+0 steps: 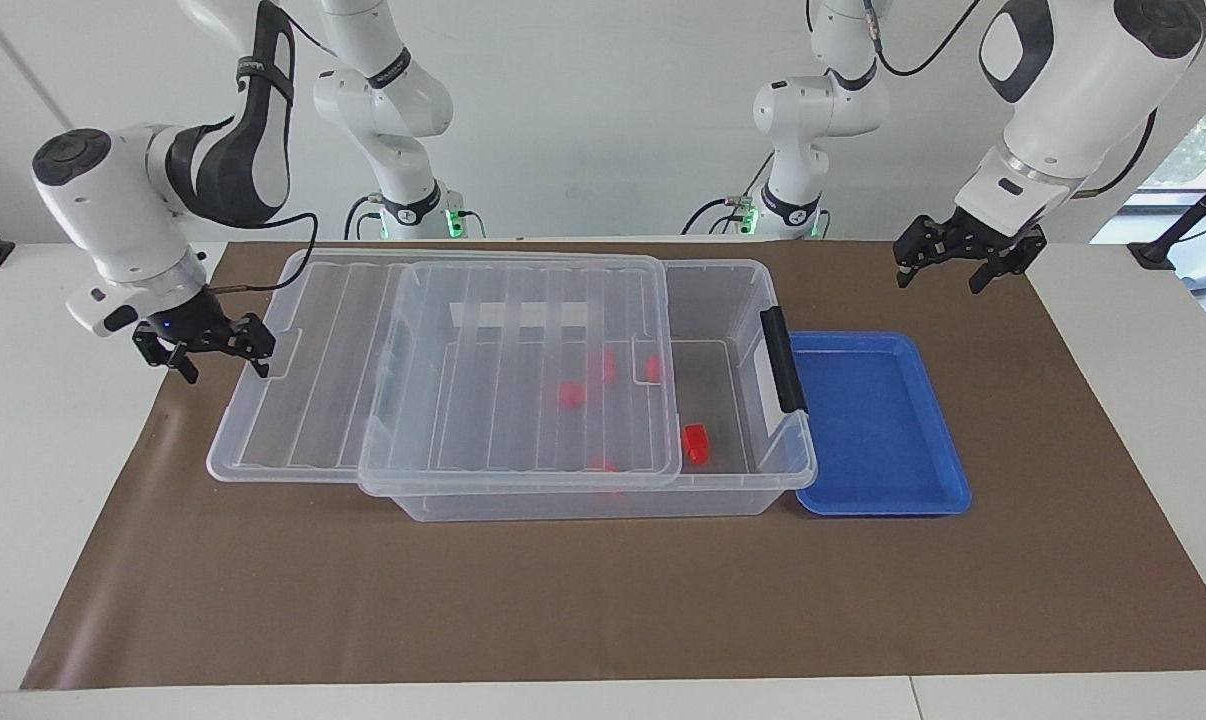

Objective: Place red block in blue tray from box
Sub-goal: 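Slide the clear lid away from the blue tray with the right gripper, then reach the left gripper into the opened box toward a red block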

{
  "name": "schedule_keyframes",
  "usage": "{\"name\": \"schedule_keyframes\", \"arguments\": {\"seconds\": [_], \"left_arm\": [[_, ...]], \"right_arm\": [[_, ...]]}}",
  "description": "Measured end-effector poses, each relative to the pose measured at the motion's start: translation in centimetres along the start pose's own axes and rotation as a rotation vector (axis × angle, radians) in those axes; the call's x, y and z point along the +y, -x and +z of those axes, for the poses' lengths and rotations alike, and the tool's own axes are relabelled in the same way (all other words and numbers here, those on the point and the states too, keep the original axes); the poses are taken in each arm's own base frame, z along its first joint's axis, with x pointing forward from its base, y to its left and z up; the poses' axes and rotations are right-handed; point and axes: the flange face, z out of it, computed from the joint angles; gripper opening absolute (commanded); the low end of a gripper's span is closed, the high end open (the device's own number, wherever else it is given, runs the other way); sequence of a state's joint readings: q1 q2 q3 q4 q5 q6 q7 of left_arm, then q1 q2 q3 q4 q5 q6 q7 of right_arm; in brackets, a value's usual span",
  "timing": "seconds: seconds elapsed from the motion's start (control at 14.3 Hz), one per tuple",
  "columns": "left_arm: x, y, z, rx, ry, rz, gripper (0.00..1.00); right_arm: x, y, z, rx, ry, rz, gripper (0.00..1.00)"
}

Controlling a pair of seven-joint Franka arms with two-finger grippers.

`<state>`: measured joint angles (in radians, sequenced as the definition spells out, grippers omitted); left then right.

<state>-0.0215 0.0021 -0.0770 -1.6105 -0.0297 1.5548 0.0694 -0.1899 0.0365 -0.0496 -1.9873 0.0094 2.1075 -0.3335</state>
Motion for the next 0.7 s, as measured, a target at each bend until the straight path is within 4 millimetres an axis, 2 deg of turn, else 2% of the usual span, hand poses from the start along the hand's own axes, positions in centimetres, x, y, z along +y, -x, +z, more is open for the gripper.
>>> {"name": "schedule_keyframes", "arguments": {"seconds": [0.21,0.42,0.56,0.7], "left_arm": [[0.1,0.0,0.0,0.002,0.0,0.002,1.0],[1.1,-0.6,0.2,0.038,-0.003,0.021,1.0],[3.2,-1.0,1.0,0.06,-0.005,0.043,1.0],[7.0,-1.4,2.5,0.082,-0.004,0.037,1.0]], "right_arm": [[1.5,0.5,-0.1,0.003,0.004,-0.013,1.0],[2.6,0.8,-0.2,0.005,0.007,-0.026,1.0],[3.3,1.0,-0.3,0.008,0.01,-0.031,1.0],[4.0,1.3,-0.4,0.01,0.013,-0.037,1.0]]}}
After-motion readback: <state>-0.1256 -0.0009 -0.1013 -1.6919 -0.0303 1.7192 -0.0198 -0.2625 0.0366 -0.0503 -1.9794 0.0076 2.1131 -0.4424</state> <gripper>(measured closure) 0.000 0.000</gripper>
